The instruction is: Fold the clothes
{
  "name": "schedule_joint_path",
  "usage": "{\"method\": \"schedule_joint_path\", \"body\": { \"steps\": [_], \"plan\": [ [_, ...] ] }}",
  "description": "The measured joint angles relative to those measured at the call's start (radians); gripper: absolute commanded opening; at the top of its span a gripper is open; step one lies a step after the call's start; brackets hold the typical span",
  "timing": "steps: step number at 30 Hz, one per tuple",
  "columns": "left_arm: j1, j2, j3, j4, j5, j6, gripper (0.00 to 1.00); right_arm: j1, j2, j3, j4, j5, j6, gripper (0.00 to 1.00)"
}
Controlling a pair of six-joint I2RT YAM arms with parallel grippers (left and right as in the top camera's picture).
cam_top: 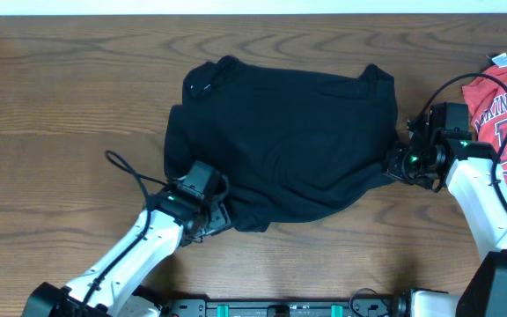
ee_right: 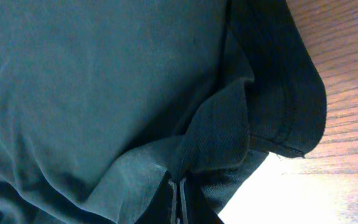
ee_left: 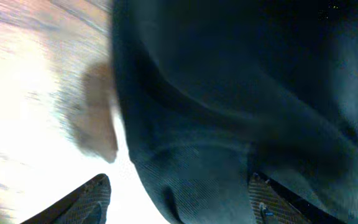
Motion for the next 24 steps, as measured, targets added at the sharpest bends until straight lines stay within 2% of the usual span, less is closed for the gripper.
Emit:
{"method": "schedule_joint_path", "body": {
  "steps": [3,12,13,14,15,24],
  "plan": [
    [0.04,0.0,-0.003,0.014,0.0,-0.015,0.59,0.0,0.0,0.0,0.0,0.0,-0.003,0.01],
    [0.065,0.09,0.002,0.076,0.02,-0.013,0.57,0.0,0.0,0.0,-0.002,-0.008,-0.003,0.01],
    [0.066,0.098,0.006,0.098,0.029,-0.013,0.49,0.0,0.0,0.0,-0.003,-0.008,-0.003,0.01],
    [0.068,0.106,0.011,0.112,0.033,-0.018,0.32,0.0,0.0,0.0,-0.005,-0.008,-0.003,0.01],
    [0.068,0.118,0.016,0.126,0.039,-0.022,0.06,0.0,0.0,0.0,-0.006,-0.008,-0.003,0.01],
    [0.071,0.154,0.027,0.192,0.075,-0.006,0.06,0.0,0.0,0.0,-0.01,-0.016,-0.007,0.01]
  ]
}}
